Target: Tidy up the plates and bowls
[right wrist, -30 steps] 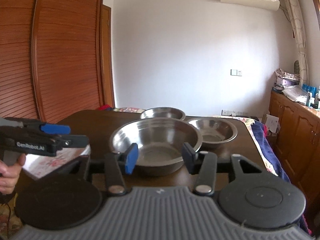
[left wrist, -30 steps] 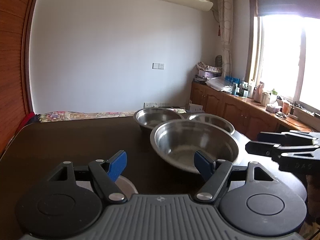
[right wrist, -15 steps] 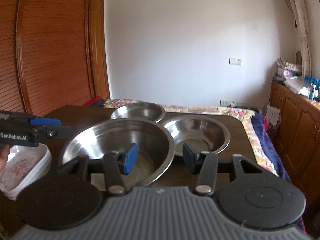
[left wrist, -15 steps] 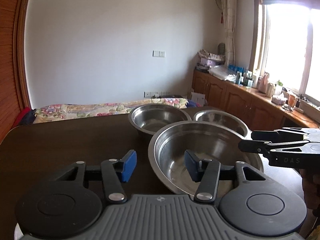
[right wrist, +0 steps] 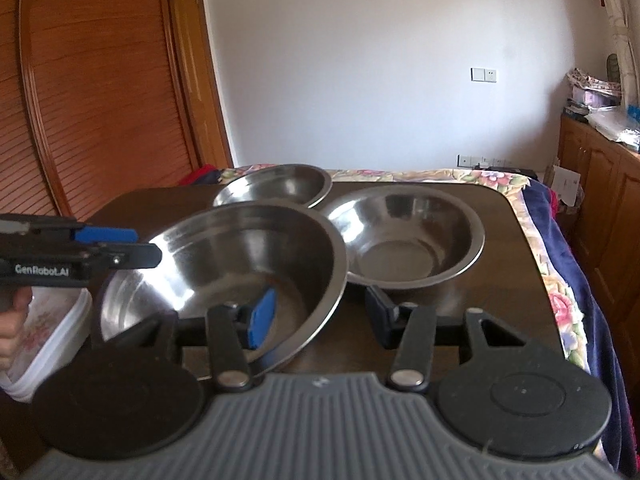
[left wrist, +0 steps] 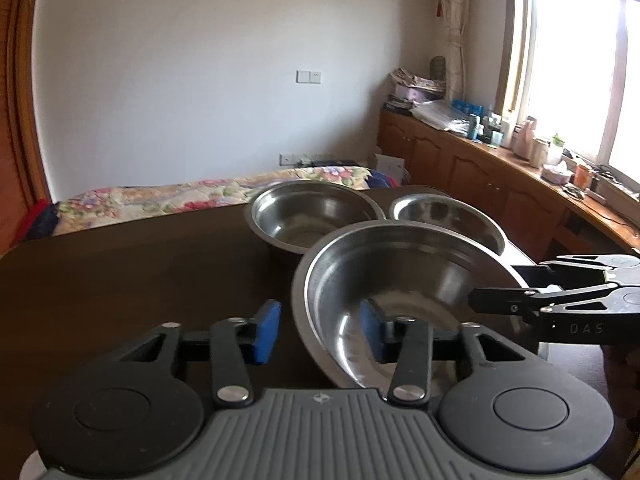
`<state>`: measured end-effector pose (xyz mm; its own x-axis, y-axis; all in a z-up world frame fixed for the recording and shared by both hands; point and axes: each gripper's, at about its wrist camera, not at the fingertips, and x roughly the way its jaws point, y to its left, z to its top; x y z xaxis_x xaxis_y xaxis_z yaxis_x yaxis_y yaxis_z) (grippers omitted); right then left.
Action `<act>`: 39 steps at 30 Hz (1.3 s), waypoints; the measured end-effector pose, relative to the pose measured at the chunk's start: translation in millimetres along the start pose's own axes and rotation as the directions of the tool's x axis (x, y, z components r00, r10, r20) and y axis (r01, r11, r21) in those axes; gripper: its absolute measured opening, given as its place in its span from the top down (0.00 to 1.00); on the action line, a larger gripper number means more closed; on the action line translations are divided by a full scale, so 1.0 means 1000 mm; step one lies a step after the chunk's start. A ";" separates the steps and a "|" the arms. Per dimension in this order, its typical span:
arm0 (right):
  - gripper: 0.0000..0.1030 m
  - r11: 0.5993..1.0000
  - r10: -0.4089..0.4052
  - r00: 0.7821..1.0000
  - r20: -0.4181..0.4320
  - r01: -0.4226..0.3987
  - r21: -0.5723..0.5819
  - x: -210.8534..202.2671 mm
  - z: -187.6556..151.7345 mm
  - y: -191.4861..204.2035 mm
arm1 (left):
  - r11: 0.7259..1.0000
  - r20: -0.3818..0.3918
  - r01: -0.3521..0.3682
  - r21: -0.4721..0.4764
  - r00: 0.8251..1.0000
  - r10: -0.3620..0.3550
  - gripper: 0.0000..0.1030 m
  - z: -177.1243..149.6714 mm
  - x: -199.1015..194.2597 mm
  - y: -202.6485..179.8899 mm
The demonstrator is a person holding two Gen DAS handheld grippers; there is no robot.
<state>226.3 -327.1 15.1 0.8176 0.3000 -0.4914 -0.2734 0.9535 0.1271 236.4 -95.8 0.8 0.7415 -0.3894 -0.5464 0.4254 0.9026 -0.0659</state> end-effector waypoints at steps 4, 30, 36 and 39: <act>0.60 1.000 0.017 1.000 -0.014 -0.017 -0.002 0.001 0.000 0.001 | 1.000 -0.010 0.000 0.011 1.000 0.000 0.45 0.001 0.001 -0.002; 0.81 0.999 0.012 0.999 0.035 -0.014 0.045 -0.032 -0.006 0.009 | 1.000 0.066 -0.003 -0.023 0.998 0.004 0.46 -0.017 -0.052 -0.012; 0.82 0.998 0.010 0.999 0.038 -0.012 0.055 -0.042 -0.013 0.010 | 1.000 0.070 -0.001 -0.013 0.998 0.002 0.46 -0.023 -0.061 -0.014; 0.82 0.999 0.009 0.999 0.040 -0.011 0.053 -0.045 -0.014 0.012 | 1.000 0.073 -0.007 -0.010 0.997 0.008 0.46 -0.028 -0.066 -0.014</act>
<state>179.3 -330.0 26.2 0.8345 0.3096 -0.4557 -0.2553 0.9503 0.1782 166.3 -77.8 14.5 0.7806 -0.3945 -0.4849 0.4150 0.9071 -0.0699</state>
